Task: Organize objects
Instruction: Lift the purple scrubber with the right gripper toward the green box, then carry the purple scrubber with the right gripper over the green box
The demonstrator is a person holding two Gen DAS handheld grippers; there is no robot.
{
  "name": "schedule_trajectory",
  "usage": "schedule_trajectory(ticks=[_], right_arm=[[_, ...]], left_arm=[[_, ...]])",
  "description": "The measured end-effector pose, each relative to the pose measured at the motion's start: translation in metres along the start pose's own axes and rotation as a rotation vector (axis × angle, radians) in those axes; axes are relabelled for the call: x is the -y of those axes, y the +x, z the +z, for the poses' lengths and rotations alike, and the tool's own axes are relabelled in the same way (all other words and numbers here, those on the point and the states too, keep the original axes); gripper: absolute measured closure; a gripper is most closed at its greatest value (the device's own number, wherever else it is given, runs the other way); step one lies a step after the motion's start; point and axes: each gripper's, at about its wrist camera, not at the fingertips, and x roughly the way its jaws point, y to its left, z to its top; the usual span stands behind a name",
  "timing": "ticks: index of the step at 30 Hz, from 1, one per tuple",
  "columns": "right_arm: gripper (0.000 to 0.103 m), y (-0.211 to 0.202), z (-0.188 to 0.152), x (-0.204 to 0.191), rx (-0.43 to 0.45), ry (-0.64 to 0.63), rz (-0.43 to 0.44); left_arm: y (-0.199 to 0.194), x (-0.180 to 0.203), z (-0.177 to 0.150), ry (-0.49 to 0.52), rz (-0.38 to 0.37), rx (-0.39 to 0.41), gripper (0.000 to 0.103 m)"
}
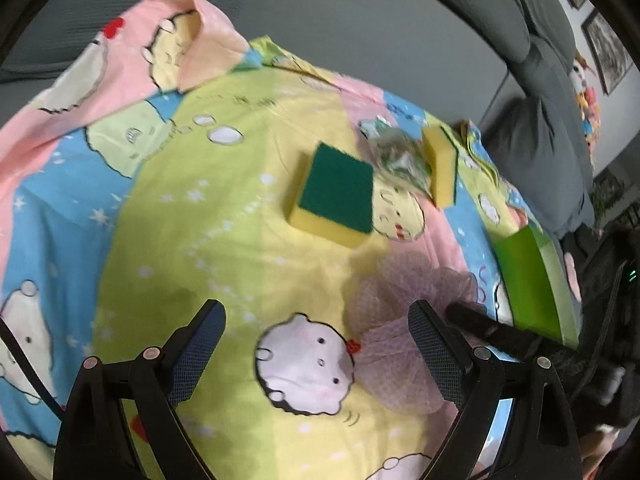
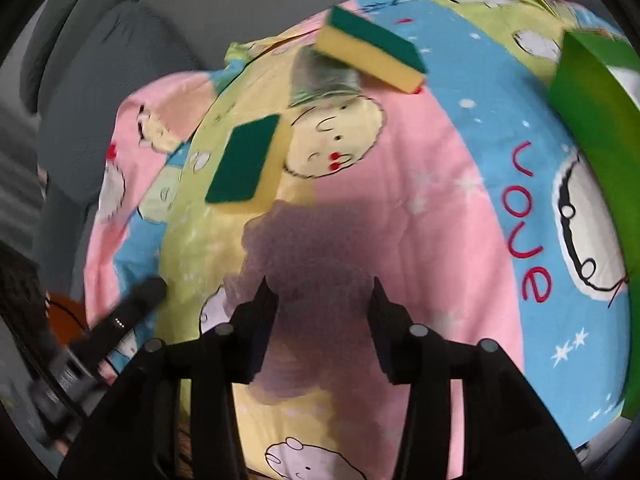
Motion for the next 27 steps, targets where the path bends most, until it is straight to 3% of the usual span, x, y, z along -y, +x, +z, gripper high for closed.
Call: schedule_trajectory(ticks=[1,2,7,11,16,21,23,26,27], right_arm=[[0.039,-0.005,0.001,0.003,0.024,0.009,0.009],[0.038,-0.011,0.003,0.006,0.059,0.021,0.010],[0.038,-0.027,0.008,0.020,0.137,0.053,-0.040],[0.038,-0.030,0.014,0.028,0.152,0.072,0.024],[0.038,-0.016,0.013,0.025,0.103,0.066,0.063],[0.061,0.000,0.009,0.026,0.034,0.072,0.043],[0.061,0.004,0.008,0.027,0.021,0.077,0.039],[0.060,0.006,0.007,0.029,0.004,0.092,0.059],[0.060,0.007,0.006,0.030,-0.004,0.100,0.070]], left_arm=[[0.002,0.002,-0.001,0.004,0.001,-0.005,0.010],[0.004,0.005,-0.002,0.010,0.001,-0.012,0.010],[0.013,0.018,-0.006,0.033,-0.002,-0.031,0.010],[0.020,0.029,-0.010,0.051,-0.012,-0.051,0.010],[0.032,0.041,-0.020,0.054,-0.097,-0.097,0.010],[0.045,0.058,-0.028,0.108,-0.039,-0.118,0.010],[0.045,0.062,-0.030,0.131,-0.026,-0.107,0.010],[0.045,0.066,-0.033,0.143,-0.050,-0.107,0.022],[0.045,0.067,-0.034,0.150,-0.048,-0.104,0.030]])
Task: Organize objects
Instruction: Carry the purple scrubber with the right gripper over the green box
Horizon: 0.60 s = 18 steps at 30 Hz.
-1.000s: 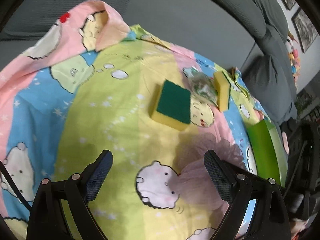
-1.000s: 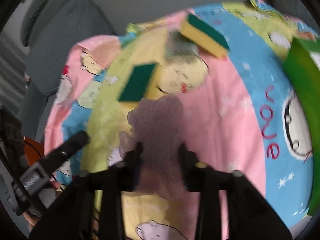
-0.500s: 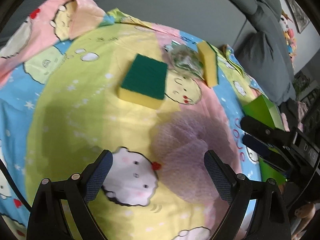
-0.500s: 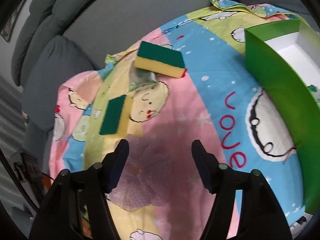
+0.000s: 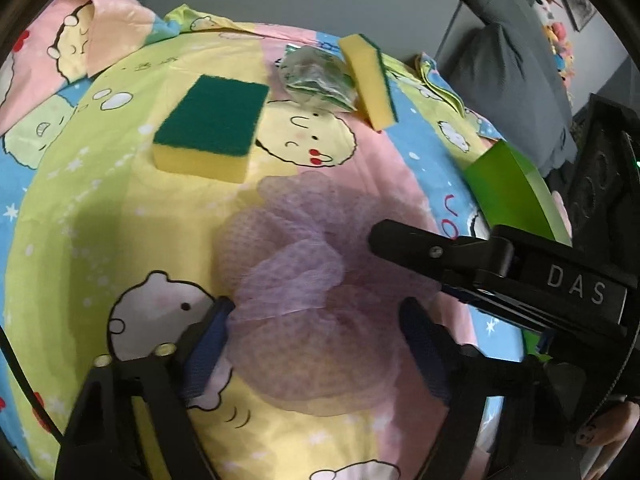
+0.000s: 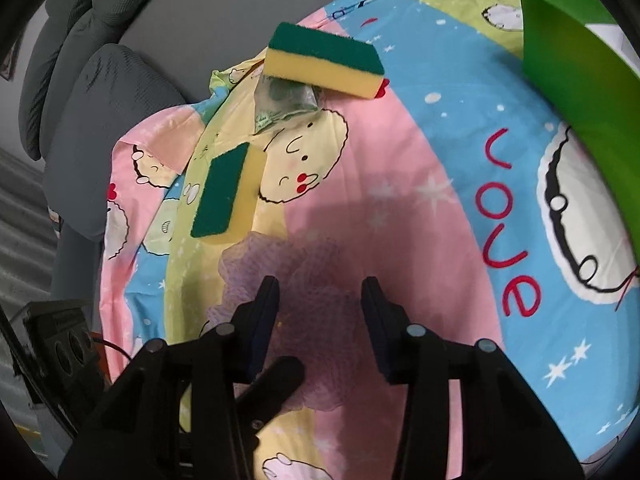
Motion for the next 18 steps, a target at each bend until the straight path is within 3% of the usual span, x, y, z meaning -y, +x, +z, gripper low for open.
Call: schedule_trajectory(ticks=[3,6,10,13,18], right_arm=[[0.059,0.003,-0.001,0.001,-0.022,0.004,0.007],[0.059,0.006,-0.002,0.002,-0.045,0.011,0.034],[0.060,0.009,-0.003,-0.001,-0.073,0.005,0.078],[0.061,0.009,-0.004,-0.004,-0.099,-0.003,0.152],[0.061,-0.008,-0.004,-0.007,-0.050,-0.010,0.204]], left_arm=[[0.001,0.007,-0.003,0.032,0.002,0.002,0.042],[0.003,0.011,-0.003,0.040,-0.017,0.008,0.043],[0.000,0.018,-0.004,0.071,-0.042,0.024,0.054],[-0.014,0.030,-0.005,0.132,-0.037,0.077,0.055],[-0.027,0.039,-0.003,0.163,-0.041,0.126,0.055]])
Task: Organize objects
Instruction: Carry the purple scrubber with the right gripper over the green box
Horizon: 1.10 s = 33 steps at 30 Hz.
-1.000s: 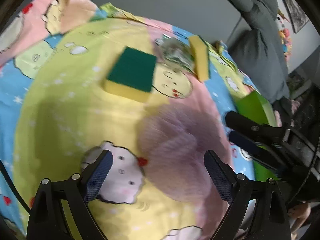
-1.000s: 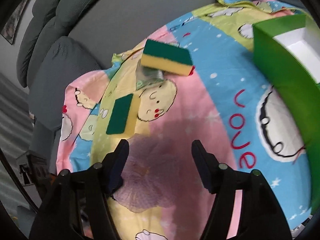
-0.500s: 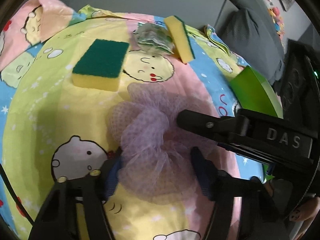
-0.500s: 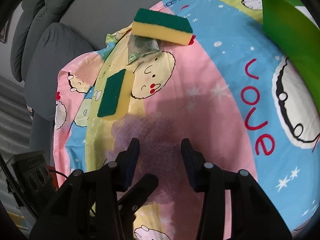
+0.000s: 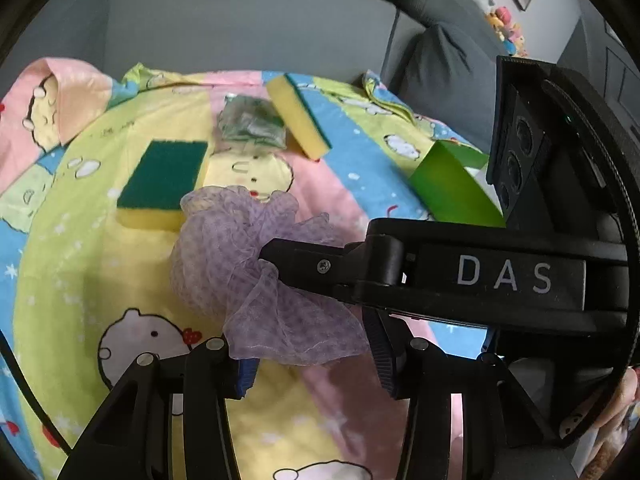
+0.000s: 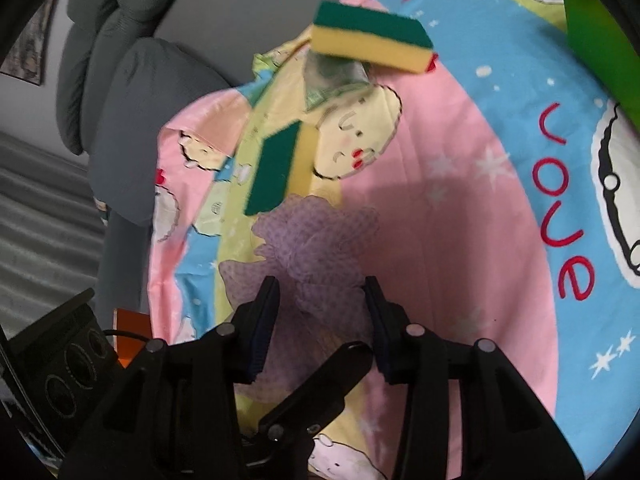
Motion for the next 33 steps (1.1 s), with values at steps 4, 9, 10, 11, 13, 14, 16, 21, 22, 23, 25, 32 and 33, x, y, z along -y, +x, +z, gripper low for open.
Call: schedule_trajectory(ticks=[4,9,10,11,13,14,16,21,22,23,25,32,33], right_arm=[[0.061,-0.015,-0.001,-0.003,0.030,-0.001,0.041],[0.061,-0.050,0.000,-0.008,0.125,-0.025,0.063],[0.061,-0.058,0.000,-0.008,0.144,-0.030,0.063],[0.061,-0.066,0.000,-0.008,0.167,-0.032,0.062],[0.061,-0.080,0.000,-0.005,0.206,-0.029,0.061],[0.061,-0.088,0.001,-0.003,0.226,-0.025,0.061],[0.061,-0.106,0.001,0.003,0.269,-0.013,0.059],[0.061,-0.141,0.000,0.021,0.364,0.025,0.062],[0.061,-0.148,-0.001,0.025,0.385,0.035,0.060],[0.061,-0.157,-0.002,0.031,0.411,0.048,0.059],[0.061,-0.171,-0.005,0.043,0.449,0.073,0.058],[0.061,-0.209,-0.016,0.083,0.567,0.186,0.026],[0.061,-0.213,-0.017,0.088,0.579,0.201,0.010]], left_arm=[[-0.009,0.011,0.007,0.027,-0.020,0.040,0.055],[-0.022,0.037,0.016,0.104,-0.032,0.101,0.055],[-0.024,0.043,0.018,0.124,-0.034,0.110,0.055],[-0.026,0.051,0.020,0.147,-0.036,0.118,0.055],[-0.028,0.063,0.023,0.180,-0.046,0.130,0.055],[-0.028,0.071,0.025,0.200,-0.057,0.133,0.055],[-0.027,0.083,0.027,0.229,-0.073,0.139,0.055],[-0.023,0.119,0.033,0.308,-0.114,0.156,0.055],[-0.022,0.126,0.034,0.322,-0.122,0.155,0.055],[-0.019,0.135,0.035,0.343,-0.137,0.154,0.055],[-0.015,0.149,0.037,0.370,-0.150,0.150,0.055],[0.008,0.199,0.039,0.464,-0.213,0.115,0.055],[0.013,0.206,0.038,0.472,-0.227,0.105,0.055]])
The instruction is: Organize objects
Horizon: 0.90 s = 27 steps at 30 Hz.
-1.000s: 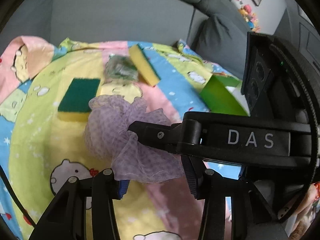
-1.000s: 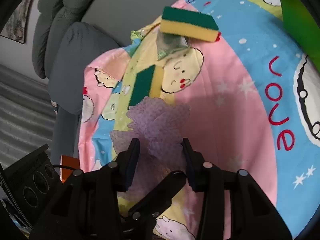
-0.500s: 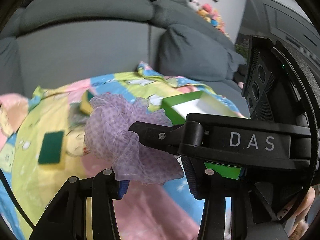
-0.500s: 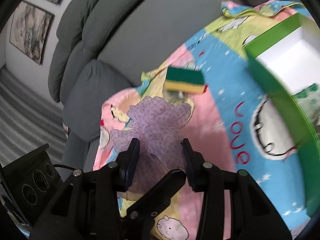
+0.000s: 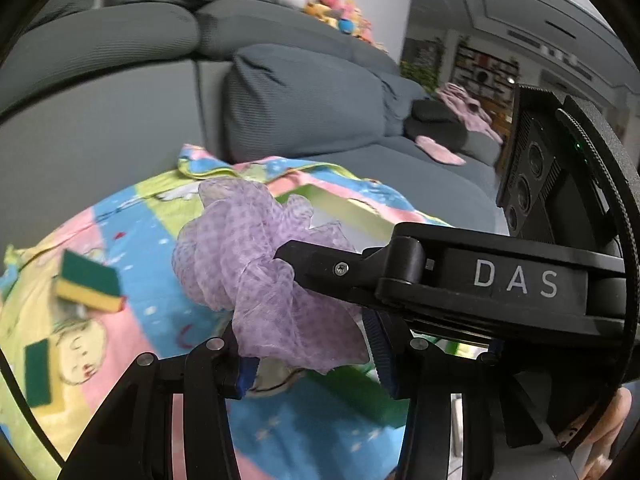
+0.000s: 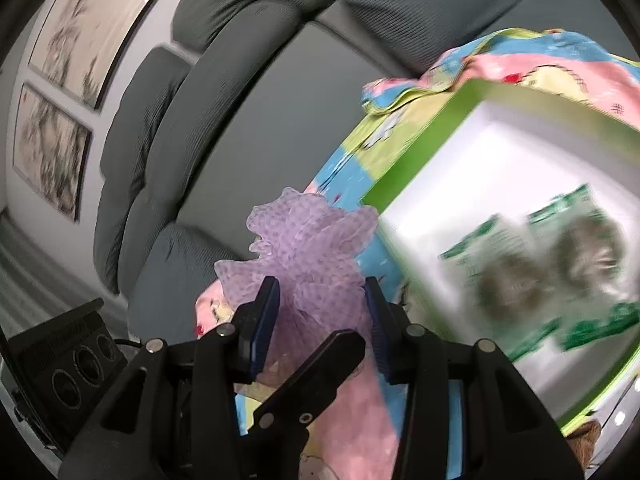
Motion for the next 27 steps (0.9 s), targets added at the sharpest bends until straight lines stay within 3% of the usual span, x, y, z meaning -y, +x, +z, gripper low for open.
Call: schedule_trajectory(ticks=[4,14,27], right_arm=[[0.061,-0.016,0.007,0.024,0.056,0.057,-0.057],[0.061,-0.038,0.012,0.061,0.139,0.178,-0.173],[0.061,-0.047,0.015,0.082,0.203,0.223,-0.363]], left_arm=[[0.020,0.012,0.003,0.012,-0.053,-0.028,0.055],[0.052,0.030,0.006,0.034,-0.096,-0.073,0.055],[0.069,0.030,-0.006,-0.021,-0.089,-0.135,0.055]])
